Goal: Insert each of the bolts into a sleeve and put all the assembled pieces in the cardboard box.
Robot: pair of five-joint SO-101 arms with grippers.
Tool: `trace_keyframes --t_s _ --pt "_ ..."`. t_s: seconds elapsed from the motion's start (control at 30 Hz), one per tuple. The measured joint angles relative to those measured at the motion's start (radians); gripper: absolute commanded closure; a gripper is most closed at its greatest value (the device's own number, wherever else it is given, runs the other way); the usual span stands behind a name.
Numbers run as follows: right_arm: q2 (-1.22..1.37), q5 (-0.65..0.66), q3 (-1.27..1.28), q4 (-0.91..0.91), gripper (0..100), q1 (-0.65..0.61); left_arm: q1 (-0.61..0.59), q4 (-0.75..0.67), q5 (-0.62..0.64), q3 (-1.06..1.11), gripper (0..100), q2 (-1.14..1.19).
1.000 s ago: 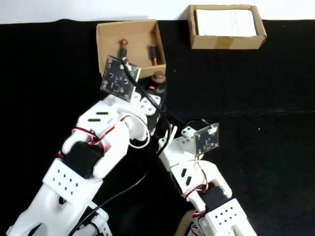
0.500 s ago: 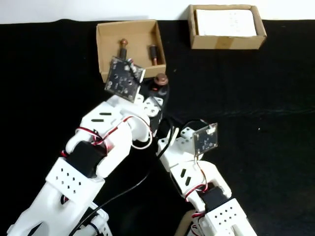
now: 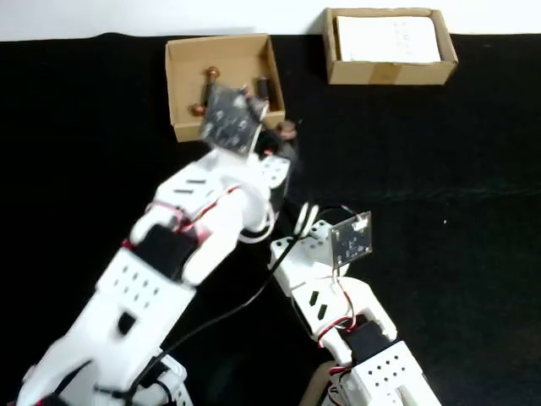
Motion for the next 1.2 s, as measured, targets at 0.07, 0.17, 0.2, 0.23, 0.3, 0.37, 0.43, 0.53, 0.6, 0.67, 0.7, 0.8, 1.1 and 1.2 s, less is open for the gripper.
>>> trace_keyframes --t_s 0.07,0.17,0.2,0.23,0.3,0.37,0.43,0.53,0.6,0.67,0.7,0.8,1.1,1.2 --pt "0.0 0.0 0.0 0.0 99.2 0.0 0.0 0.0 0.0 -0.006 99 0.008" --pt "0.0 0.0 0.0 0.0 99.2 0.0 0.0 0.0 0.0 -0.006 99 0.008" --pt "0.0 0.0 0.0 0.0 99.2 0.0 0.0 0.0 0.0 -0.006 99 0.008" --pt "0.0 0.0 0.0 0.0 99.2 0.0 0.0 0.0 0.0 -0.006 99 0.011" --pt "0.0 0.0 0.0 0.0 99.2 0.0 0.0 0.0 0.0 -0.006 99 0.011" --pt "0.0 0.0 0.0 0.0 99.2 0.0 0.0 0.0 0.0 -0.006 99 0.011" --pt "0.0 0.0 0.0 0.0 99.2 0.0 0.0 0.0 0.0 -0.006 99 0.011" --pt "0.0 0.0 0.0 0.0 99.2 0.0 0.0 0.0 0.0 -0.006 99 0.011" --pt "0.0 0.0 0.0 0.0 99.2 0.0 0.0 0.0 0.0 -0.006 99 0.012" --pt "0.0 0.0 0.0 0.0 99.2 0.0 0.0 0.0 0.0 -0.009 99 0.017" --pt "0.0 0.0 0.0 0.0 99.2 0.0 0.0 0.0 0.0 -0.011 99 0.017" --pt "0.0 0.0 0.0 0.0 99.2 0.0 0.0 -0.003 0.0 -0.011 99 0.017" --pt "0.0 0.0 0.0 0.0 99.2 0.0 0.0 -0.018 0.0 -0.011 99 0.021" --pt "-0.002 0.0 -0.002 -0.002 99.2 0.0 0.002 -0.018 0.002 -0.011 99 0.023"
